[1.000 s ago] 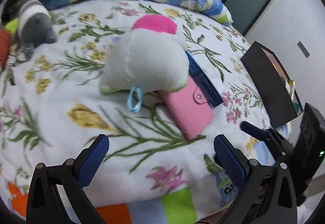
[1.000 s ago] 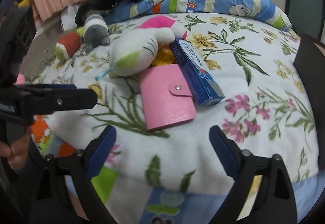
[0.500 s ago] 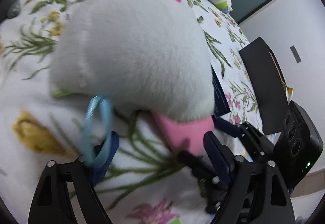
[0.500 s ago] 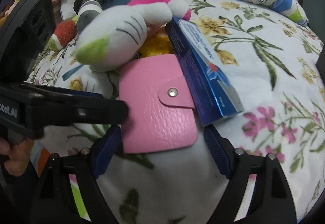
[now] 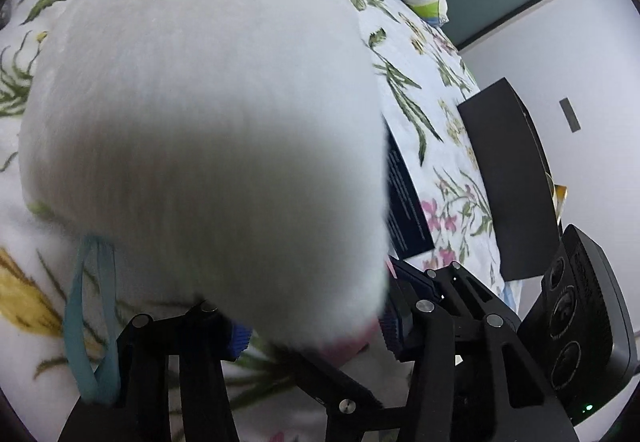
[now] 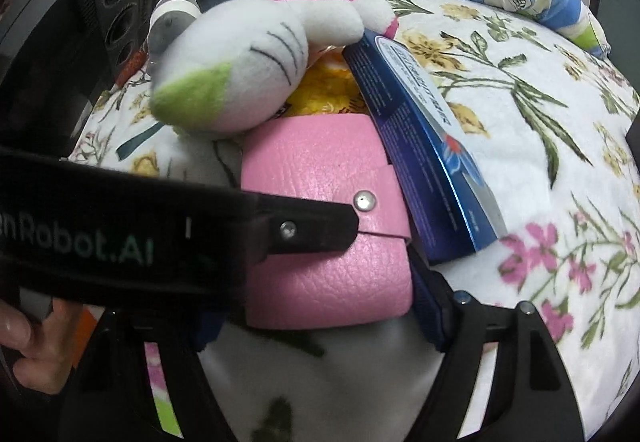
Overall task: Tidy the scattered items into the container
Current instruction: 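Reach the left gripper to the pink wallet and close on it, then carry the pink wallet with the left gripper into the dark box and release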
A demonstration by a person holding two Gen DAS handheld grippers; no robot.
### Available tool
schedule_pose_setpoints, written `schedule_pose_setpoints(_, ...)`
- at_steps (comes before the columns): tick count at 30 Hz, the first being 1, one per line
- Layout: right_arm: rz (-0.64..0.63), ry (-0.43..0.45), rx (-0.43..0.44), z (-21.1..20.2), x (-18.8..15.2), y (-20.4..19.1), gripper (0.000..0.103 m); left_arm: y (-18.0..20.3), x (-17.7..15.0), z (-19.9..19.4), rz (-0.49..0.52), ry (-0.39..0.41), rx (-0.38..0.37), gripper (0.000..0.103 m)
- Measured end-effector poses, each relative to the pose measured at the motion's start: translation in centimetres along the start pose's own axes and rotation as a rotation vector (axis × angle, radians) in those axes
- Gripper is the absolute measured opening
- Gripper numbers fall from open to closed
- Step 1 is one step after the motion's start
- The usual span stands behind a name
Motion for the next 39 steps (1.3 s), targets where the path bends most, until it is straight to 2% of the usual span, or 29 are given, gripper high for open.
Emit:
schedule_pose_setpoints(7, 0.017, 0.031, 0.003, -3.4, -0.6, -0.4, 0.077, 2.7, -1.7, -2.2, 0.046, 0.004, 0.005, 0.052)
schedule_pose_setpoints(12, 0.034, 0.084, 0.008, -7.0, -0.3, -0.7, 0.078, 5.8, -0.5, -4.7, 0.09, 0.055, 0.027, 0.052)
schedule_pose_setpoints(17, 0.027, 0.16, -0.025, -12.0, 0.3, 0.2, 0.077, 10.0, 0.9, -6.8, 0.132, 0.097, -0.007, 0.052)
schedule_pose_setpoints(27, 0.117, 0.309, -0.135, -20.5, -0.2, 8.0, 0.077, 22.5, 3.0, -5.6, 0.301, 0.12, -0.074, 0.052)
schedule_pose_setpoints(39, 0.241, 0.417, -0.276, -28.1, -1.8, 20.5, 0.077, 36.7, 5.2, 0.5, 0.454, 0.085, -0.17, 0.052)
Point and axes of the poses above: each gripper's, at about its wrist camera, not at the fingertips, and z roughly the way its jaws point, y to its right, x to its top, the point moved 6 cm from there along z, roughly the way its jaws point, and after that the axes turned 9 degrees about z, right-handed, at the moved point
